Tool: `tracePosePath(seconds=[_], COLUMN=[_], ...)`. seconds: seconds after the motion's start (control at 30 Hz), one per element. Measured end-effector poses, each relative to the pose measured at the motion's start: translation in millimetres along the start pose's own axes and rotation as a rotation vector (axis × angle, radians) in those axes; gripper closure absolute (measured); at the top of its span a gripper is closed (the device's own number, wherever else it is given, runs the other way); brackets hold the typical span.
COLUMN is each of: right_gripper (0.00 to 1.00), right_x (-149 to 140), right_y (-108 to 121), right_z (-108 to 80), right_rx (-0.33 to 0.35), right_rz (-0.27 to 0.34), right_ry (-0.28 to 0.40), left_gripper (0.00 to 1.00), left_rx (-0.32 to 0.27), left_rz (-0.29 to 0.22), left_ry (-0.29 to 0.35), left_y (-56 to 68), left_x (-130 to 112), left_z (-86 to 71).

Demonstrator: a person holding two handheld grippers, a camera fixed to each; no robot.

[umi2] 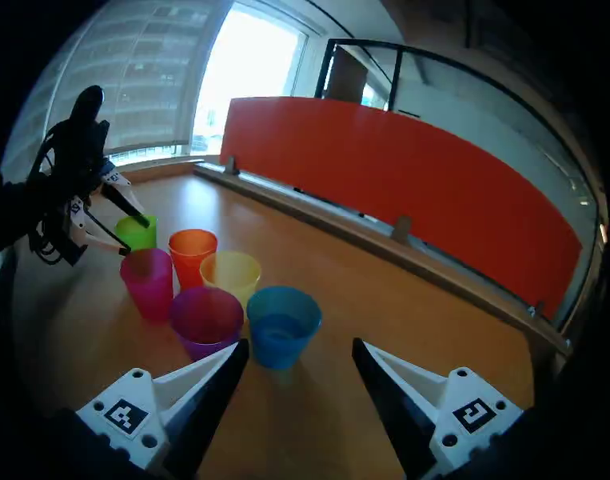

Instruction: Pour water

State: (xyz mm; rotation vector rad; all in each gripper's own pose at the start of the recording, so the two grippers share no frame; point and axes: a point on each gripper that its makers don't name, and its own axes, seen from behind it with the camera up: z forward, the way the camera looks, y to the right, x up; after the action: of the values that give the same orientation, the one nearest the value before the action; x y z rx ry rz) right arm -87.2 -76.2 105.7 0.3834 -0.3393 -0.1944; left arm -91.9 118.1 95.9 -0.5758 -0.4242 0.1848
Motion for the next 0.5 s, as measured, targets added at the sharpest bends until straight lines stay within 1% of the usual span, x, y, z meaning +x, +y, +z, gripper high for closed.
tracePosePath(seconds=[0.3,0.5], right_gripper=[0.00,0.00], right_x=[-7.7,-13.3], right_y=[-1.1,-3.8], right_z=[18.5,29.6], right_rx=[0.030,0.052], right_rz=[-0.012,-0.013], right_ry=[-0.044,-0.073], left_gripper=[0.13,0.13], left_rx=[0.012,0.011], left_rz=[0.012,0.023], left_ry=[0.009,0.012], left_y=[5.3,10.8], left_x=[-0.6,-1.2], left_z=[-21.0,-30.0])
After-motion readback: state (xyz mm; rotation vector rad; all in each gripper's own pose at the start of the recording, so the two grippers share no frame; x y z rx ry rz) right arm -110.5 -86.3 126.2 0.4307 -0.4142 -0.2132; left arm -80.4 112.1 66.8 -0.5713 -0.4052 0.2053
